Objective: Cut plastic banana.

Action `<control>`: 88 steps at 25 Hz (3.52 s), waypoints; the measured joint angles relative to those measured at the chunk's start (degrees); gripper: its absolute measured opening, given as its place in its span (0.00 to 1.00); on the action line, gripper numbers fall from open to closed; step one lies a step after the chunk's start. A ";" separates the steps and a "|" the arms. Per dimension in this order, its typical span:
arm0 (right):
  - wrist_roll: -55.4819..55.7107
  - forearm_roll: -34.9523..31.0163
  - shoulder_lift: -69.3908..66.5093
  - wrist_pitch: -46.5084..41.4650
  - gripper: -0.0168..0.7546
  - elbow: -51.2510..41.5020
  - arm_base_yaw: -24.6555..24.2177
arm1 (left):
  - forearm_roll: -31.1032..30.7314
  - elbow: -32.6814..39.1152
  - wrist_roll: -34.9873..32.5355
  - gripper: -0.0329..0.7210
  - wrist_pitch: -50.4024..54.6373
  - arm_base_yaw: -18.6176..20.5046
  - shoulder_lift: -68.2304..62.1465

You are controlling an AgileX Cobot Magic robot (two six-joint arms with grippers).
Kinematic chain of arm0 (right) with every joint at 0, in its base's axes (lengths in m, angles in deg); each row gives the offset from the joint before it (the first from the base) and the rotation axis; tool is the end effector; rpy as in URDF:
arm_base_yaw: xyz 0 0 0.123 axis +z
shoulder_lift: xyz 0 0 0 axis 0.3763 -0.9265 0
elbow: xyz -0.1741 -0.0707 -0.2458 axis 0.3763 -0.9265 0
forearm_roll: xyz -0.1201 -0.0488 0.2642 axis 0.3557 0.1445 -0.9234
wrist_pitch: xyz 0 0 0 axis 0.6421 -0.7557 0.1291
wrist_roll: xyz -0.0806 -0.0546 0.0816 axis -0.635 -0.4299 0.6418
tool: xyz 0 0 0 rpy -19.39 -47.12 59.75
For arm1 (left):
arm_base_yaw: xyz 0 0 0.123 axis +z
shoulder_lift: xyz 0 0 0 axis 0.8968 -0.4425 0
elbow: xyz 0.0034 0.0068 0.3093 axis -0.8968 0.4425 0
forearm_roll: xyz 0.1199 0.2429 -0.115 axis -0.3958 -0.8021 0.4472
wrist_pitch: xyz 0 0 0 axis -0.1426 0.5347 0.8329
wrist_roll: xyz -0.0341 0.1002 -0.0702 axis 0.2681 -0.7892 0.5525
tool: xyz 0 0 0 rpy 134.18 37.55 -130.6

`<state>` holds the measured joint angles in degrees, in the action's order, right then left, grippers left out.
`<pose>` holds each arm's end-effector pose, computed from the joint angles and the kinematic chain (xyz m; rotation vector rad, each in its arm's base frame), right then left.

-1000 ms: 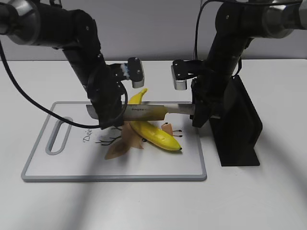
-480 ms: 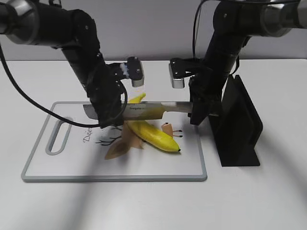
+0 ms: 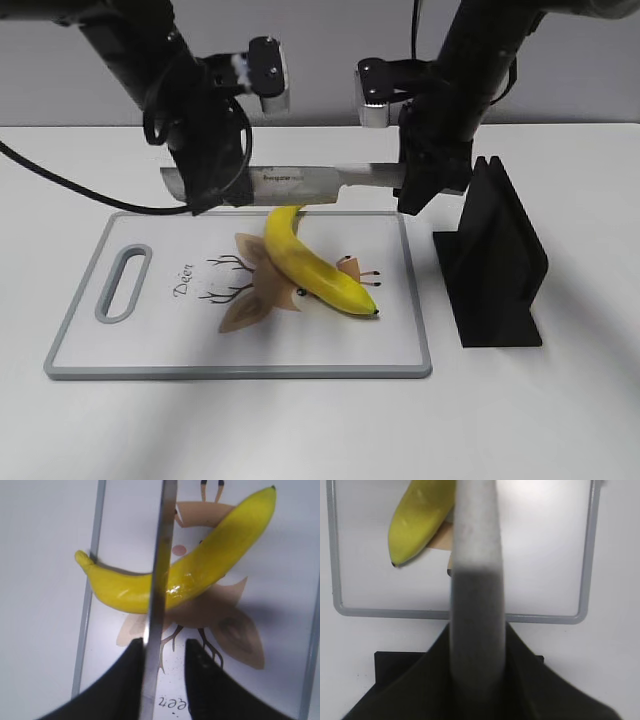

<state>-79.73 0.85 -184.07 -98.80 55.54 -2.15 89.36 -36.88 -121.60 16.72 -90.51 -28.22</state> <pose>0.4585 0.2075 0.1710 -2.0042 2.1315 0.3740 0.4075 -0.2475 0.2035 1.9426 1.9419 -0.2688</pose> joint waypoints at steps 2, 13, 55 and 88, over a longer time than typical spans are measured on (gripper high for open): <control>0.55 0.48 1.26 0.00 0.26 0.00 0.00 | 1.09 0.00 0.00 0.49 0.73 -0.08 1.81; 6.48 3.01 7.28 0.05 0.25 0.05 0.76 | 2.14 0.00 4.30 0.88 1.80 -0.19 11.51; 55.39 6.73 43.22 5.66 0.25 -28.09 1.11 | -21.93 0.06 58.99 0.80 13.79 10.28 23.55; 101.29 23.94 63.04 17.27 0.25 -54.84 9.59 | -24.79 42.13 69.62 0.80 0.20 10.32 74.44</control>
<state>21.56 24.79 -121.03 -81.53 0.70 7.44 64.56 5.25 -51.98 16.91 -80.19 46.22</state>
